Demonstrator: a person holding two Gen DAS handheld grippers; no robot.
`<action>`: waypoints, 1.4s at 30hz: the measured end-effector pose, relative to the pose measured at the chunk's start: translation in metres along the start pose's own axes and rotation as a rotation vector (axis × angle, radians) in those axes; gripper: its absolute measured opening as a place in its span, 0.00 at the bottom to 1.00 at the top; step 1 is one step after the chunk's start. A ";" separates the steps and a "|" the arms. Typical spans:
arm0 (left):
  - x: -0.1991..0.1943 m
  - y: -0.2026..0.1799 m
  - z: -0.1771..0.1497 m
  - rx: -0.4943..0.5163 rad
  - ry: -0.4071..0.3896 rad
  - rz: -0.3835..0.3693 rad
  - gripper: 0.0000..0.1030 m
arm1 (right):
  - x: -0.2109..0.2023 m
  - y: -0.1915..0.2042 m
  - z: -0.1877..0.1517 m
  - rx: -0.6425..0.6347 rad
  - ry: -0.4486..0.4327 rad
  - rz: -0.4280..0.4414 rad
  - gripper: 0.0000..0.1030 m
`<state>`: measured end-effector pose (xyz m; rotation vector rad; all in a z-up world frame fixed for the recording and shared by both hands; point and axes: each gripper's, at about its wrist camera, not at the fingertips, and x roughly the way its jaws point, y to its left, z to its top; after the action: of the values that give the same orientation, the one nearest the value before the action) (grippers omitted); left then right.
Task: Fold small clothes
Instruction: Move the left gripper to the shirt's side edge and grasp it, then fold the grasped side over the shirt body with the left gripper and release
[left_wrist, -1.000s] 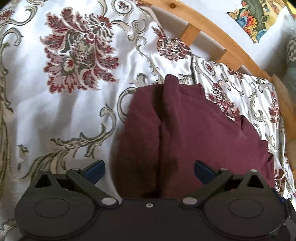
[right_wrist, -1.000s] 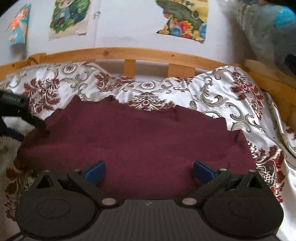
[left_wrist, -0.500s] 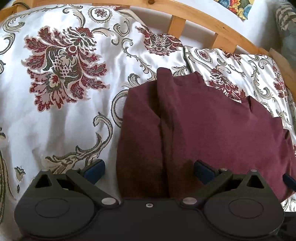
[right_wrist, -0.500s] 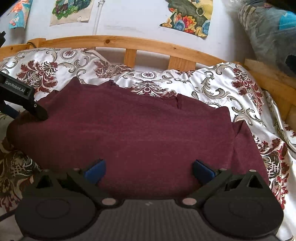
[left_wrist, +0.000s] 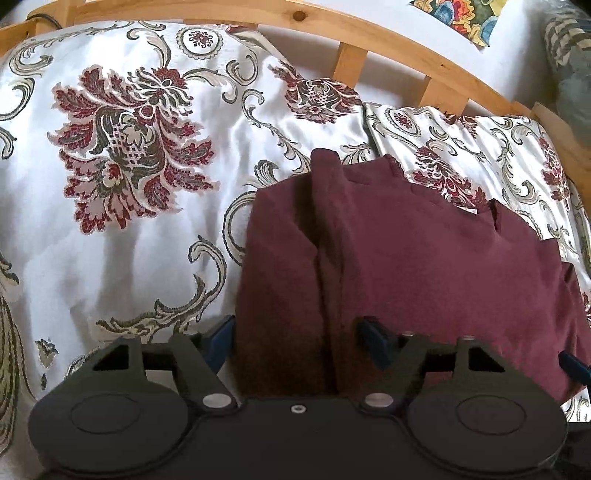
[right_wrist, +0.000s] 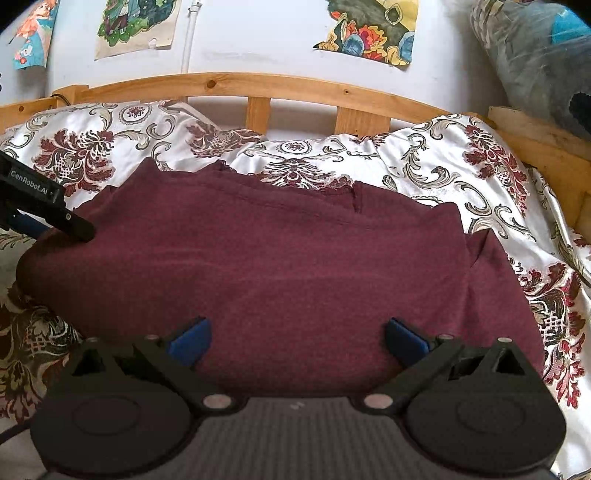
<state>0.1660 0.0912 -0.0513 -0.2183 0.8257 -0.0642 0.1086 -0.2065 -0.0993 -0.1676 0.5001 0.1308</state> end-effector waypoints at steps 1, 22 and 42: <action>0.001 0.000 0.000 0.003 0.003 0.004 0.72 | 0.000 0.000 0.000 0.001 0.000 0.001 1.00; -0.021 -0.030 0.017 0.061 -0.047 0.002 0.14 | -0.006 -0.021 0.012 0.035 0.034 0.080 1.00; -0.014 -0.287 0.016 0.510 -0.016 -0.275 0.10 | -0.059 -0.113 -0.014 0.052 0.010 -0.097 1.00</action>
<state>0.1768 -0.1838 0.0319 0.1506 0.7342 -0.5241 0.0700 -0.3249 -0.0683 -0.1410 0.5042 0.0222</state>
